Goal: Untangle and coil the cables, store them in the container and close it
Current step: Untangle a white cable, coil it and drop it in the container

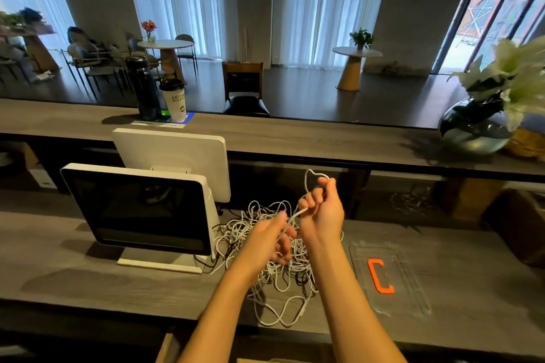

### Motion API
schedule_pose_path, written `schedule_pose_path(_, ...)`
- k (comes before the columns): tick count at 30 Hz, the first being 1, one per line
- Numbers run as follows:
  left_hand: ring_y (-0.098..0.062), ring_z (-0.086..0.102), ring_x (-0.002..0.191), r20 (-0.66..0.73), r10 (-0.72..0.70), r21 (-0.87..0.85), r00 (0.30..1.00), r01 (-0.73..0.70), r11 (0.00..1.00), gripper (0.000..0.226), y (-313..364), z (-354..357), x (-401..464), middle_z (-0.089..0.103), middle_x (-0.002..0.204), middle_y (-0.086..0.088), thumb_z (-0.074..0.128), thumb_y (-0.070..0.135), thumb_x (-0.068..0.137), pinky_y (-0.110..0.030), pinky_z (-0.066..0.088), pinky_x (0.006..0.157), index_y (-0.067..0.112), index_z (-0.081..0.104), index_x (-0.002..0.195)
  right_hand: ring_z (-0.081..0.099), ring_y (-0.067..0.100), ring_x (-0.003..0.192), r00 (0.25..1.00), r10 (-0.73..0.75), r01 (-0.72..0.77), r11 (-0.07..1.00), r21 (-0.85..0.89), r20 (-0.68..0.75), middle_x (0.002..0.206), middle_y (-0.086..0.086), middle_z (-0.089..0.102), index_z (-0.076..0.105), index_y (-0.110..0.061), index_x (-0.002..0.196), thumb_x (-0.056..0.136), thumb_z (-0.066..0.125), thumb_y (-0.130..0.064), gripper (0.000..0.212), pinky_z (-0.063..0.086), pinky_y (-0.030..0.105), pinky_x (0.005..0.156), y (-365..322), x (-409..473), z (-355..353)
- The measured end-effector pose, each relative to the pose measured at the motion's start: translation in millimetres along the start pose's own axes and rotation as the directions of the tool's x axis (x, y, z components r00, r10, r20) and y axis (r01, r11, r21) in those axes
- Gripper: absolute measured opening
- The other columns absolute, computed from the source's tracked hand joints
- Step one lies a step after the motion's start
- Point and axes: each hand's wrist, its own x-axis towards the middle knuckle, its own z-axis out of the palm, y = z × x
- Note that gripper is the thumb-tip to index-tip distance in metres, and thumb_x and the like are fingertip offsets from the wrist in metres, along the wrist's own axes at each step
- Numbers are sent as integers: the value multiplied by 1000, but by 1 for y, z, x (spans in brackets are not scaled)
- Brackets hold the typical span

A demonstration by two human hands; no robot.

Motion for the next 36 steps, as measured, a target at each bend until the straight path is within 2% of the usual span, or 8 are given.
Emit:
schedule_pose_path(8, -10, 54, 52, -19, 217, 374, 976, -195, 907, 31, 8, -12, -9, 57, 56, 7, 40, 32, 106, -28, 49, 57, 24, 68, 96, 40, 16, 50, 981, -195, 112, 577, -809, -3, 54, 5, 49, 68, 3, 71, 101, 55, -26, 43, 33, 27, 49, 4, -9, -70)
schedule_pose_path(11, -8, 58, 57, -78, 264, 537, 961, -183, 824, 29, 8, -14, -5, 61, 66, 7, 42, 33, 105, -37, 55, 67, 23, 67, 94, 40, 16, 49, 992, -125, 99, 568, -817, 33, 55, 6, 49, 68, 5, 73, 100, 56, -25, 42, 32, 27, 47, 4, -18, -80)
schedule_pose_path(18, -9, 45, 47, 8, 16, 203, 1000, -17, 979, 40, 0, -10, -4, 48, 53, 10, 37, 34, 107, -28, 45, 52, 17, 73, 99, 53, 10, 48, 983, -25, 157, 615, -773, 179, 57, 4, 59, 72, 5, 84, 101, 54, -18, 33, 44, 21, 47, -1, -32, -68)
schedule_pose_path(22, -2, 64, 88, -113, 161, 364, 980, -110, 925, 39, -2, -12, 1, 67, 101, 9, 33, 36, 107, -28, 51, 86, 26, 62, 131, 46, 15, 50, 987, -2, 140, 499, -855, 161, 54, 3, 54, 68, 8, 74, 96, 63, -24, 39, 38, 24, 46, 2, -29, -69)
schedule_pose_path(25, -8, 63, 117, -155, 228, -34, 961, -235, 971, 38, 1, -1, -6, 69, 122, 4, 35, 33, 107, -26, 48, 102, 23, 59, 135, 38, 15, 52, 976, 62, 170, 376, -911, 208, 50, -1, 43, 59, -13, 57, 91, 69, -35, 42, 32, 27, 50, 6, -29, -66)
schedule_pose_path(29, -25, 71, 83, -253, 93, -698, 963, -248, 672, 33, 15, 4, -10, 60, 69, -7, 35, 22, 107, -36, 55, 86, 3, 62, 102, 46, 9, 60, 965, -32, 256, 308, -916, 259, 70, -5, 53, 55, -16, 70, 80, 79, -40, 36, 41, 26, 61, 7, -33, -64)
schedule_pose_path(33, -8, 35, 41, -185, -65, -883, 981, -137, 450, 32, 23, -6, -12, 30, 52, 5, 40, 29, 104, -22, 40, 46, 8, 54, 83, 46, -9, 122, 859, 182, 427, 263, -865, 479, 133, -24, 50, 56, -35, 128, 83, 78, -35, 50, 39, 13, 99, -4, -32, -67)
schedule_pose_path(36, -5, 27, 34, -140, -76, -918, 987, -100, 384, 36, 32, -14, -17, 27, 48, 7, 41, 32, 104, -17, 27, 34, 11, 52, 77, 64, 5, 107, 741, 451, 381, 328, -864, 498, 114, -10, 70, 68, -23, 117, 92, 69, -22, 25, 51, 25, 94, -1, -34, -74)
